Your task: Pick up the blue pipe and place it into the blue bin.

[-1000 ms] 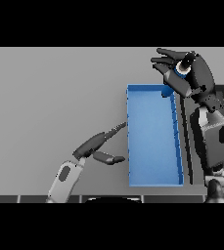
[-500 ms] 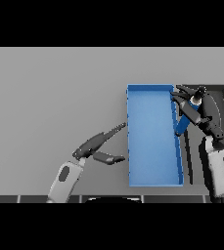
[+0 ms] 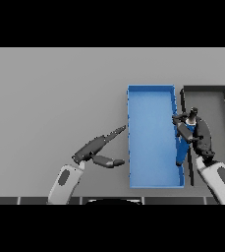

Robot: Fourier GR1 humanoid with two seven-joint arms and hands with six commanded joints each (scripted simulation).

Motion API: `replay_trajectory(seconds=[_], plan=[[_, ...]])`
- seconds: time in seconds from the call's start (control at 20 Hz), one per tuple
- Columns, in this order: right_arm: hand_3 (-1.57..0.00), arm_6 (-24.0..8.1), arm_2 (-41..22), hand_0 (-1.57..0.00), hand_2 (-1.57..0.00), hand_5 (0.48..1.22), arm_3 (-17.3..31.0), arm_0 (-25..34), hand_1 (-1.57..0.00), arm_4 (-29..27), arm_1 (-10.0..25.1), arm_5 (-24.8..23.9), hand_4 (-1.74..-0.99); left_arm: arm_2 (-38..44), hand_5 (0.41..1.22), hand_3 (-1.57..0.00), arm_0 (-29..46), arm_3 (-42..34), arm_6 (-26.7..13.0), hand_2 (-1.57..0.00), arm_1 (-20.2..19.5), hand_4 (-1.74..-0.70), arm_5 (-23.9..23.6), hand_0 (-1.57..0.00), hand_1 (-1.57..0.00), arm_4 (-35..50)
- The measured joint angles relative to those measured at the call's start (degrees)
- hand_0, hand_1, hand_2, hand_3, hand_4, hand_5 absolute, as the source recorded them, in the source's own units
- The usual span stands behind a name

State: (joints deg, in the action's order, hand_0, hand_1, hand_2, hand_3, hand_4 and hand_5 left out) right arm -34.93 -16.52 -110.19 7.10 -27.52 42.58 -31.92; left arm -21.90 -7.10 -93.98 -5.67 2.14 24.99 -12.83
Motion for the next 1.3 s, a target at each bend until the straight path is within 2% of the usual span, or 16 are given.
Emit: replay_trajectory(seconds=[0.05, 0.1, 0.15, 0.2, 0.3, 0.35, 0.4, 0.45, 0.55, 0.6, 0.75, 0.9, 1.1, 1.3], plan=[[-0.85, 0.08, -2.76, -1.57, -1.57, 1.221, 1.17, 0.24, -1.55, -1.66, 1.70, -2.49, -1.741, -0.10, 0.421, 0.00, 0.29, -0.06, 0.02, 0.00, 0.02, -0.88, 0.10, 0.00, 0.00, 0.11], [-0.79, 0.21, -5.30, -1.46, -1.34, 1.221, 2.17, 0.92, -1.34, -3.95, 4.27, -5.35, -1.678, 0.10, 0.421, 0.00, -0.23, 0.28, -0.59, 0.00, 0.04, -0.88, -0.06, 0.00, 0.00, -0.06], [-0.63, 0.81, -7.79, -1.17, -1.07, 1.221, 3.76, 2.61, -1.07, -5.62, 5.47, -6.51, -1.592, 0.40, 0.422, 0.00, -0.42, 0.13, -0.36, 0.00, -0.39, -0.88, -0.05, 0.00, 0.00, -0.06], [-0.50, -0.02, -10.61, -0.94, -0.86, 1.221, 5.33, 4.45, -0.85, -8.86, 8.29, -8.43, -1.503, -0.01, 0.422, 0.00, -0.29, -0.33, -0.68, 0.00, -0.09, -0.88, 0.23, 0.00, 0.00, 0.16], [-0.32, -0.02, -13.44, -0.60, -0.55, 1.221, 6.42, 5.49, -0.55, -11.68, 10.43, -8.41, -1.337, -0.08, 0.427, 0.00, -0.09, -0.26, -0.79, 0.00, -0.10, -0.88, 0.12, 0.00, 0.00, -0.02], [-0.26, 0.12, -14.58, -0.48, -0.44, 1.186, 6.73, 5.96, -0.44, -12.27, 11.15, -7.53, -1.275, -0.18, 0.428, 0.00, 0.10, -0.31, -0.72, 0.00, -0.11, -0.88, 0.07, 0.00, 0.00, -0.12], [-0.21, -0.01, -17.26, -0.38, -0.35, 1.137, 7.34, 7.36, -0.35, -14.13, 13.29, -6.89, -1.219, -0.02, 0.430, 0.00, 0.16, -0.54, -0.65, 0.00, -0.21, -0.88, 0.00, 0.00, 0.00, 0.00], [-0.16, 1.50, -21.07, -0.31, -0.28, 1.084, 8.21, 10.15, -0.28, -14.62, 15.33, -5.73, -1.175, 0.12, 0.429, 0.00, -0.41, -0.93, -1.73, 0.00, 0.28, -0.88, -0.19, 0.00, 0.00, 0.32], [-0.10, -0.03, -27.77, -0.20, -0.18, 0.979, 8.85, 14.69, -0.18, -16.02, 18.73, -3.76, -1.110, -0.56, 0.428, 0.00, 0.57, -0.96, -1.33, 0.00, 0.52, -0.89, -0.17, 0.00, 0.00, 0.08], [-0.08, -0.02, -29.13, -0.16, -0.14, 0.934, 9.36, 15.38, -0.14, -16.86, 19.17, -3.46, -1.083, -0.63, 0.428, 0.00, 0.57, -1.08, -1.51, 0.00, 0.63, -0.89, -0.22, 0.00, 0.00, 0.07], [-0.04, -0.01, -36.70, -0.08, -0.07, 0.846, 10.26, 21.19, -0.07, -21.19, 21.74, -3.63, -1.063, -0.65, 0.427, 0.00, 0.45, -1.05, -1.72, 0.00, 0.62, -0.89, -0.62, 0.00, 0.00, -0.45], [-0.02, 0.01, -39.71, -0.04, -0.04, 0.759, 10.83, 22.76, -0.04, -21.53, 22.16, -3.77, -1.046, -0.11, 0.428, 0.00, -0.01, -0.91, -1.76, 0.00, 0.26, -0.89, -0.55, 0.00, 0.00, -0.27], [-0.01, -0.02, -41.62, -0.02, -0.01, 0.682, 12.18, 24.29, -0.01, -21.51, 22.28, -3.53, -1.030, -0.78, 0.429, 0.00, 0.71, -0.74, -1.38, 0.00, 0.56, -0.89, -0.43, 0.00, 0.00, -0.48], [0.00, 0.11, -43.83, -0.01, -0.01, 0.661, 12.57, 26.37, -0.01, -21.90, 21.89, -3.75, -1.022, -0.38, 0.431, 0.00, 0.84, -0.59, -0.83, 0.00, -0.14, -0.88, -0.23, 0.00, 0.00, -0.42]])
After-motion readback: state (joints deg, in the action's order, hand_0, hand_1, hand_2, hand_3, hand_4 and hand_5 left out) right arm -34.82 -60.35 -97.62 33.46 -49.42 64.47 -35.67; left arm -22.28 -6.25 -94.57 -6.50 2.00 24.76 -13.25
